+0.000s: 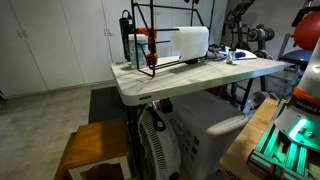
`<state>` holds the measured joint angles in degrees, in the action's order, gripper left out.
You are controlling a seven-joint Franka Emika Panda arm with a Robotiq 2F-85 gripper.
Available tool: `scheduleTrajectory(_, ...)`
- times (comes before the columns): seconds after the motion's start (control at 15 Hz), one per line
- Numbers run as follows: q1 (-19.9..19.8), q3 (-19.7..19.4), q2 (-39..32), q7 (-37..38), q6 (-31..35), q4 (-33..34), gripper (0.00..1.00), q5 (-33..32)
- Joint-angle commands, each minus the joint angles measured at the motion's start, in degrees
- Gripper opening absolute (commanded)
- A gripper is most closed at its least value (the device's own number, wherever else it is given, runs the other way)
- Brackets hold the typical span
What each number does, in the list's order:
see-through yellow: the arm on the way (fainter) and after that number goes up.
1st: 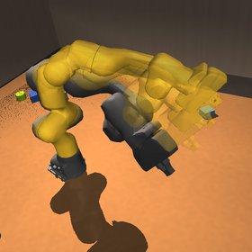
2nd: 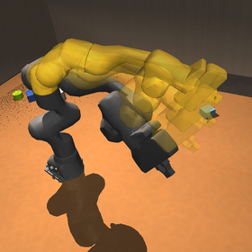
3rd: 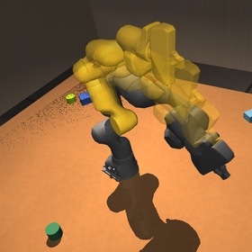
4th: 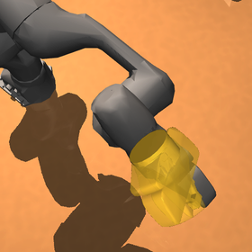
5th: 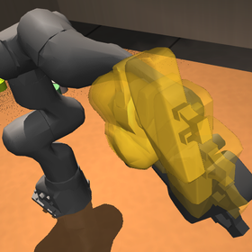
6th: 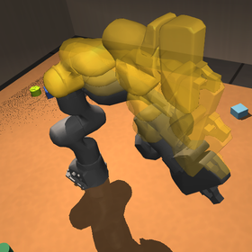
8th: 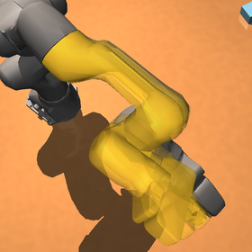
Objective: Hang the white paper on the black stand.
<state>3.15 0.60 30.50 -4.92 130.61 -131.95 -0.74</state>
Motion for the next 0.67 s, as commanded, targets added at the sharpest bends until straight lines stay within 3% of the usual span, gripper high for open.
scheduleTrajectory(0.0, -5.3, 2.9, 3.9, 9.9, -4.5, -2.8, 1.00, -4.6)
scheduleTrajectory(0.13, -7.1, 3.0, 5.6, 13.4, -6.9, -4.6, 1.00, -5.7)
scheduleTrajectory(0.27, -6.9, 1.4, 7.1, 11.6, -2.5, -7.7, 1.00, -5.8)
scheduleTrajectory(0.33, -6.3, 1.7, 4.3, 11.2, -5.2, -3.7, 1.00, -4.9)
scheduleTrajectory(0.6, -6.8, 1.3, 5.9, 11.2, -3.8, -6.1, 1.00, -5.0)
